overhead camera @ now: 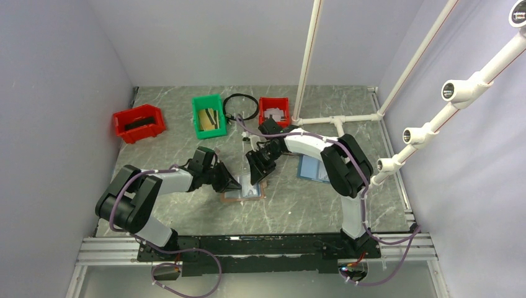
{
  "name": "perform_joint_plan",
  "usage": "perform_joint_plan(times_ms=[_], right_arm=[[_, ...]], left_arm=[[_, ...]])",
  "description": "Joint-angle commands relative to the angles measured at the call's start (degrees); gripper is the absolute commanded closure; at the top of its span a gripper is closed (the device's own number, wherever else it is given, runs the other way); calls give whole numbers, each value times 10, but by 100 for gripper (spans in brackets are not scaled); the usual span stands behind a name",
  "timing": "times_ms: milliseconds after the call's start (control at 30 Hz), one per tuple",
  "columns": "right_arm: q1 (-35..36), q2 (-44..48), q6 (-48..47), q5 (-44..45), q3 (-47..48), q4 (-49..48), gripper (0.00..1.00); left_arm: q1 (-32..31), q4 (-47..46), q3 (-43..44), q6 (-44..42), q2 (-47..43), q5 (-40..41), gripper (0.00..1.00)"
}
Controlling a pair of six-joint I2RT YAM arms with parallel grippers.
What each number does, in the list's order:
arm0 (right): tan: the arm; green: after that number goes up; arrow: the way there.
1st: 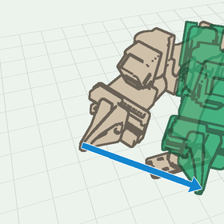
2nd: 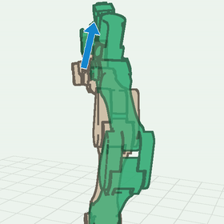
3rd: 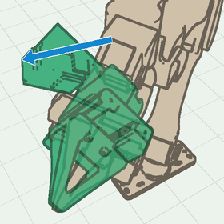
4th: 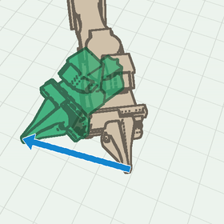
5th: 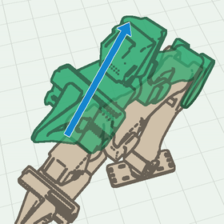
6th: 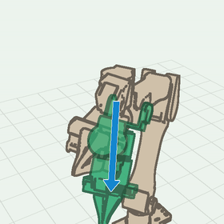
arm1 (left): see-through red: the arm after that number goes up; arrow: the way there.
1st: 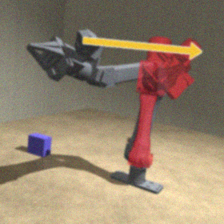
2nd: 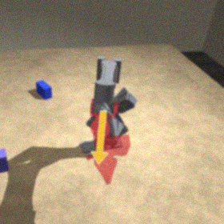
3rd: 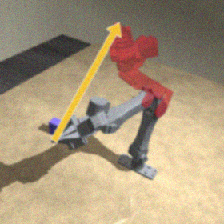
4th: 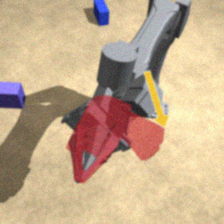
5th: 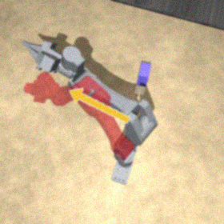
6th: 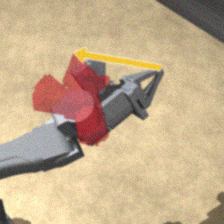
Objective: Take the credit cards out of the card holder
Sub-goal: Remove the credit card from the card holder.
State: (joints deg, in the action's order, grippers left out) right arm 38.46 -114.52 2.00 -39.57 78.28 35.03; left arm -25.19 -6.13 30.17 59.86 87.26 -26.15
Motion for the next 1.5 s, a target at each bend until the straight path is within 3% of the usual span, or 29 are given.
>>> perform_joint_plan(times_ms=[0,67,133,267,400,667,1100,1467], right_arm=[[5,22,21,-93,-11,-36,60],[5,19,22,-80,-8,-34,62],[8,17,13,10,2,-17,64],[2,27,10,91,5,-11,58],[4,44,5,80,-6,-16,47],[12,39,18,11,-23,-30,49],[13,19,21,80,-12,-17,52],[13,-3,31,12,-5,-22,53]], left_arm=[[0,-43,-1,12,3,-25,88],[0,-43,0,12,1,-26,87],[0,-40,1,10,-3,-24,87],[0,-38,-5,13,-10,-19,87],[0,-52,-9,21,-3,-24,87],[0,-51,-4,20,1,-26,87],[0,-53,-15,24,-12,-22,87],[0,-59,-17,27,-11,-23,87]])
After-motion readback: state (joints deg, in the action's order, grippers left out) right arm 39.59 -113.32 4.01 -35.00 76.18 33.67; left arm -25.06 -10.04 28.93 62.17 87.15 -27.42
